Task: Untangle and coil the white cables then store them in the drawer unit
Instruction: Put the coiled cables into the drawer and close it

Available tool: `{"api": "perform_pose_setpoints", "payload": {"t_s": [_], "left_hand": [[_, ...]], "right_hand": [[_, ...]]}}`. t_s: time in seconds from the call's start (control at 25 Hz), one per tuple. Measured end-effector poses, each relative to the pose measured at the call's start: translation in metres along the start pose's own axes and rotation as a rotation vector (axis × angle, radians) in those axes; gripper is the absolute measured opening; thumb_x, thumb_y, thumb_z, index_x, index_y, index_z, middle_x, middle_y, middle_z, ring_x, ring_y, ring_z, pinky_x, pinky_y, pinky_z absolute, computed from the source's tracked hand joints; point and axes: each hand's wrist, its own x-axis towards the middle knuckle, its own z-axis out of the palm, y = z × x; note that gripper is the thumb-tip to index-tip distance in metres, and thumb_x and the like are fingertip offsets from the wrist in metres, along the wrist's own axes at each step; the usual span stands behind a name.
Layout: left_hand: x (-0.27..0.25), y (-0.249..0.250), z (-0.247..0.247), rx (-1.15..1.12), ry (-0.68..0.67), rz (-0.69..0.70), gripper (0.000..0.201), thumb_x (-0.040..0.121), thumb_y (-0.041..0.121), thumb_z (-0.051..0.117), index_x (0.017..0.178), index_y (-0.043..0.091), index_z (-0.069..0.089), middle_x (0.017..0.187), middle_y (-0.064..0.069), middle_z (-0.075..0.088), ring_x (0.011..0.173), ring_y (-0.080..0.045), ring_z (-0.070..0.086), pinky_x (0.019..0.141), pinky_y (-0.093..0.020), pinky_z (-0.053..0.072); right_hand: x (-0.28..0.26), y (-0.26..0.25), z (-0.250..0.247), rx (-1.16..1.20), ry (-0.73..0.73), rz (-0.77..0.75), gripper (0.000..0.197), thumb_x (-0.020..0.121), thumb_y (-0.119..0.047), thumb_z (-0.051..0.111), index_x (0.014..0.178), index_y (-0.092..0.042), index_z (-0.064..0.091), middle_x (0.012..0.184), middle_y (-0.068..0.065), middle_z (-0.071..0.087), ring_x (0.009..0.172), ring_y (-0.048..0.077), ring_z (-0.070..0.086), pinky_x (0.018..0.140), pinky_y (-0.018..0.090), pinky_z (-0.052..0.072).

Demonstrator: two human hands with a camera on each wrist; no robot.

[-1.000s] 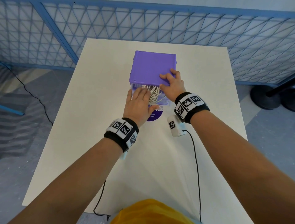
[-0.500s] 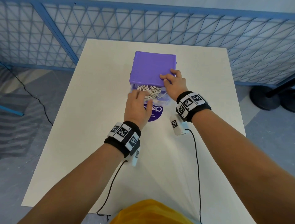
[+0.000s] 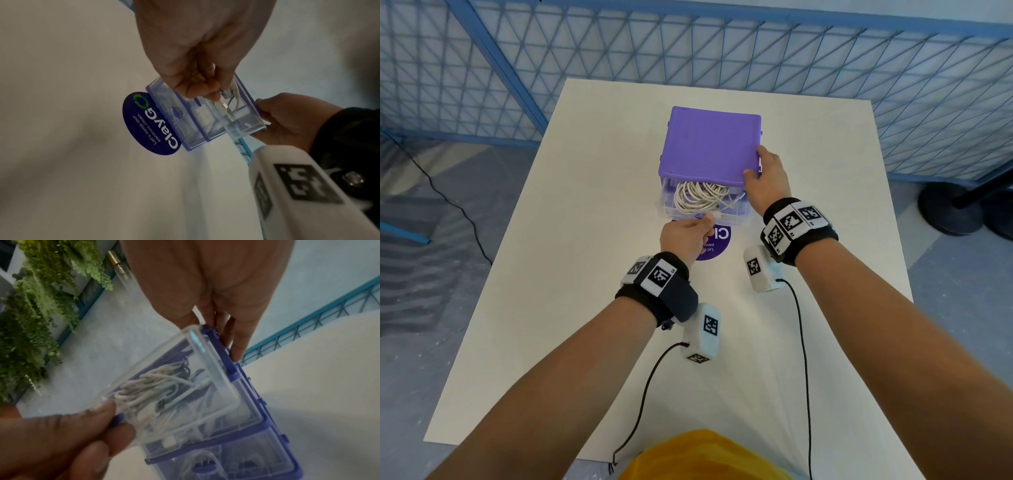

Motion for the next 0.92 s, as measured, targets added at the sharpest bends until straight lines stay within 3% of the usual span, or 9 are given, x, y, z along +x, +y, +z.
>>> {"api": "perform_pose_setpoints", "payload": {"t_s": [0.2,0.64,0.8,0.92], "left_hand": [[0.016,0.016,0.006,-0.060,-0.009,-0.013,0.030,0.085,0.028,0.062,0.059,0.015,0.061,0.060,-0.002,0.055,0.041,-0.006,0.046,0.054,-0.019,0.040],[0.041,0.028,0.008,-0.033,-0.064,0.059,0.024,0.087,0.025,0.061,0.065,0.015,0.061,0.065,-0.001,0.056,0.053,-0.010,0.044,0.051,-0.019,0.040],[0.034,0.032,0.006,0.031,-0.086,0.024,0.025,0.085,0.026,0.060,0.063,0.016,0.057,0.068,-0.002,0.053,0.053,-0.012,0.041,0.052,-0.022,0.037],[0.023,0.040,-0.001,0.139,-0.136,-0.006,0.023,0.083,0.023,0.057,0.062,0.017,0.052,0.076,-0.003,0.053,0.056,-0.013,0.041,0.056,-0.024,0.038]], "right_hand": [[0.002,0.001,-0.002,-0.005,-0.025,-0.005,0.051,0.090,-0.009,0.043,0.139,-0.006,0.028,0.146,0.013,0.031,0.126,0.027,0.043,0.106,0.027,0.033],[0.006,0.005,-0.002,0.055,-0.016,-0.012,0.051,0.091,-0.011,0.044,0.140,-0.007,0.028,0.147,0.010,0.029,0.126,0.023,0.042,0.103,0.023,0.034],[-0.005,0.014,-0.004,0.141,-0.030,-0.010,0.051,0.092,-0.018,0.044,0.139,-0.011,0.027,0.146,0.009,0.032,0.118,0.025,0.048,0.094,0.026,0.039],[-0.019,0.020,-0.008,0.251,0.054,0.037,0.049,0.091,-0.021,0.047,0.137,-0.013,0.032,0.144,0.007,0.036,0.115,0.021,0.049,0.089,0.024,0.039]]}}
